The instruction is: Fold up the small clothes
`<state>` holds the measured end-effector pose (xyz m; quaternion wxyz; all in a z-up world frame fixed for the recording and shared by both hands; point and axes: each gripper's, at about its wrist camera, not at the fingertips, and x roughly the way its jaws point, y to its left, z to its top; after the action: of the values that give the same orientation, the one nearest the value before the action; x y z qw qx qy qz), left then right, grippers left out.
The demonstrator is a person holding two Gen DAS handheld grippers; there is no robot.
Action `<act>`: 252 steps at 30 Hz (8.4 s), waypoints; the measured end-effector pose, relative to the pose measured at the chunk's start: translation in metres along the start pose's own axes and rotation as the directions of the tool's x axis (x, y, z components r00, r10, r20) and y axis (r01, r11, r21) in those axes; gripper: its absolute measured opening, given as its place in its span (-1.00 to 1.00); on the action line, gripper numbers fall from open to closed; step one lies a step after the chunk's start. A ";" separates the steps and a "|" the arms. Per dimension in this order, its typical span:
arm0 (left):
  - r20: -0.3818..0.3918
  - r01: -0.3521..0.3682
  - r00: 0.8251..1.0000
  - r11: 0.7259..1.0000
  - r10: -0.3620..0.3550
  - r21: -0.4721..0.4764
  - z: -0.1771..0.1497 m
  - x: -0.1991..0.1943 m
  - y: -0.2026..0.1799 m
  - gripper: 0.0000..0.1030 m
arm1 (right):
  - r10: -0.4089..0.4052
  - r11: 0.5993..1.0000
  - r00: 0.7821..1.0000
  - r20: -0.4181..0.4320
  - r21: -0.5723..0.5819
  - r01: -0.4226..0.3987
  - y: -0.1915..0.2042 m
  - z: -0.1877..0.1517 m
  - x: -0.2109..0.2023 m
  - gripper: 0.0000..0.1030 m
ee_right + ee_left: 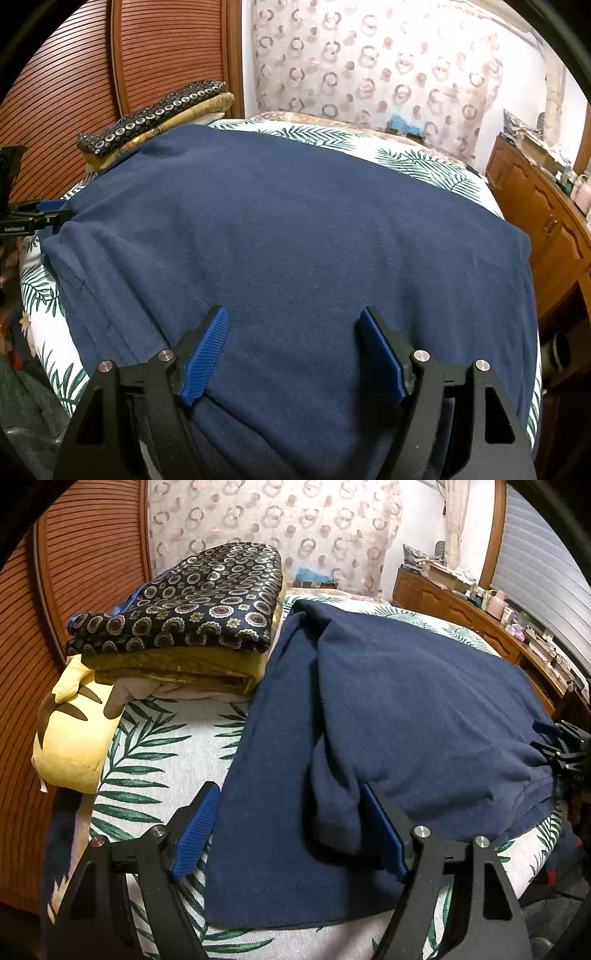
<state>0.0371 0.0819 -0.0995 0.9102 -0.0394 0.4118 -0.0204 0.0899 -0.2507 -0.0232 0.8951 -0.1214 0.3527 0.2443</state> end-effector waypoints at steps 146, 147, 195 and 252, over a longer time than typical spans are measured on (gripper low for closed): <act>0.118 0.217 0.961 0.947 -0.250 0.237 0.077 0.027 -0.153 0.50 | -0.058 0.995 0.983 0.176 0.090 0.042 -0.057 -0.046 -0.105 -0.81; 0.116 0.220 0.961 0.946 -0.252 0.236 0.077 0.027 -0.153 0.50 | -0.070 0.994 0.984 0.164 0.096 0.054 -0.059 -0.050 -0.104 -0.81; 0.119 0.211 0.964 0.955 -0.238 0.208 0.067 0.019 -0.129 0.50 | 0.096 0.987 0.991 -0.093 -0.117 -0.107 -0.024 0.051 0.053 0.13; -0.004 0.301 0.949 0.907 -0.314 0.293 0.048 0.028 -0.176 0.50 | -0.113 0.972 0.994 0.008 0.207 0.109 -0.178 0.057 0.031 -0.87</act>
<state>0.0909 -0.0926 -0.0731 0.9001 0.0295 0.3733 -0.2228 0.2355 -0.3685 0.0044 0.9185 -0.0449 0.3602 0.1572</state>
